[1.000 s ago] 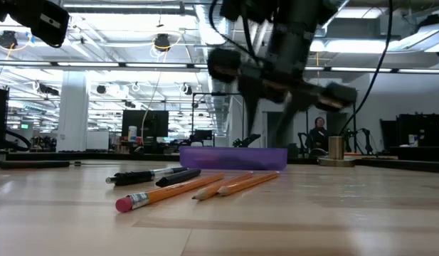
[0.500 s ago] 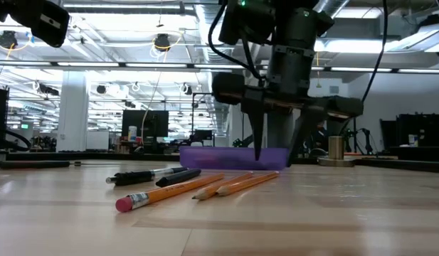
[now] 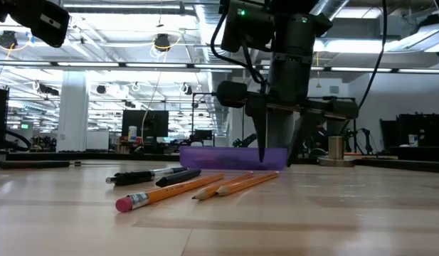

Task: Pick & place school supplies into a supply box
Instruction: Put the orange pencil into the purple supply box

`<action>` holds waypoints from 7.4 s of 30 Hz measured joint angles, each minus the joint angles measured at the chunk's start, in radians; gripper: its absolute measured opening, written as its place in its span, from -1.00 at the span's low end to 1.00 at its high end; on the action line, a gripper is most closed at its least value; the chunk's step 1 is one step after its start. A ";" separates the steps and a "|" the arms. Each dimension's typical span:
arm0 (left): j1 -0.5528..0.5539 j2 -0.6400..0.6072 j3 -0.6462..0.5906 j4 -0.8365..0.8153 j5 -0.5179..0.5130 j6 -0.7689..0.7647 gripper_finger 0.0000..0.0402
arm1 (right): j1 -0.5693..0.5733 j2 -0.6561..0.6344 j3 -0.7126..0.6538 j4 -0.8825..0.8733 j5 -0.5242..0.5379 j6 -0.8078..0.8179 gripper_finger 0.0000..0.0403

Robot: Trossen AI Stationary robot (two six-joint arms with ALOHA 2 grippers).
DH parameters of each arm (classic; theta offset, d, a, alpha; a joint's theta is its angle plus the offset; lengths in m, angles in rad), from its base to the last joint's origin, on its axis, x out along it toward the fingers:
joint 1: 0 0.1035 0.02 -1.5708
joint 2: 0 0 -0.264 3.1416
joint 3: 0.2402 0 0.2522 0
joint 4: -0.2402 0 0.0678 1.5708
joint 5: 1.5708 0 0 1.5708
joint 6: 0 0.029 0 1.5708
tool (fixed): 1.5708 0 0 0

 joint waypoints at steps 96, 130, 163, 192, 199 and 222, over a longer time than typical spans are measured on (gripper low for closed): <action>0.000 0.000 -0.001 -0.041 -0.180 -0.036 -0.34 | -0.410 0.106 0.599 -0.130 0.196 -1.315 -1.00; 0.000 0.000 -0.001 -0.053 -0.246 -0.058 -0.34 | -0.412 0.114 0.409 0.000 0.059 -1.604 -0.74; 0.000 0.000 -0.001 -0.053 -0.168 -0.069 -0.34 | -0.119 0.112 0.436 -0.290 -0.117 -0.617 -0.29; -0.001 0.000 -0.001 -0.024 -0.063 -0.041 -0.34 | 0.062 0.114 0.244 -0.085 0.148 -0.118 -0.36; -0.001 0.000 -0.003 -0.020 -0.060 -0.040 -0.34 | 0.059 0.114 0.245 -0.084 0.164 -0.115 -0.36; -0.001 0.000 -0.004 -0.022 -0.060 -0.041 -0.34 | 0.059 0.119 0.245 -0.106 0.168 -0.095 -0.36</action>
